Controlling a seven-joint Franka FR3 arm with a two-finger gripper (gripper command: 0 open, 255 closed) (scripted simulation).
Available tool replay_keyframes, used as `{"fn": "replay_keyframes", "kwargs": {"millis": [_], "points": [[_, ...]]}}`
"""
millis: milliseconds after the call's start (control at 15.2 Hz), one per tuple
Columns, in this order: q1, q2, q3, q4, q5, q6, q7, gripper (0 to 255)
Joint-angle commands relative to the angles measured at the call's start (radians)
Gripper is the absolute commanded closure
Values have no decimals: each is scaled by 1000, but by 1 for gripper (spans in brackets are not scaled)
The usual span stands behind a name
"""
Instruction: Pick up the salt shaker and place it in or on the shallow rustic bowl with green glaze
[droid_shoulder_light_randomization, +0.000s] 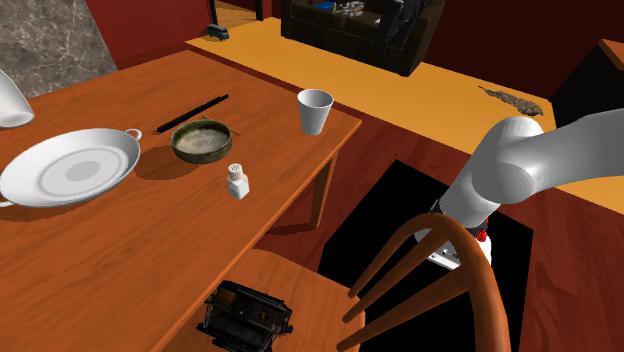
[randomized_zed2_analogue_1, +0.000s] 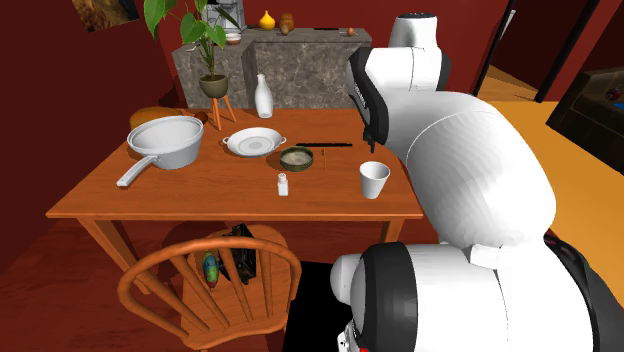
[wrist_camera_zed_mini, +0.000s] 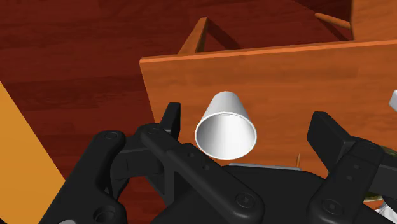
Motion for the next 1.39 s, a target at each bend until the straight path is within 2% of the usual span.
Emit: {"fn": "replay_keyframes", "kwargs": {"millis": [0, 660, 1056, 1320], "points": [[0, 0, 0, 0, 0, 0, 0, 0], [75, 46, 169, -194, 101, 314, 167, 0], [107, 157, 288, -244, 139, 524, 275, 0], [109, 264, 378, -246, 140, 665, 358, 0]]}}
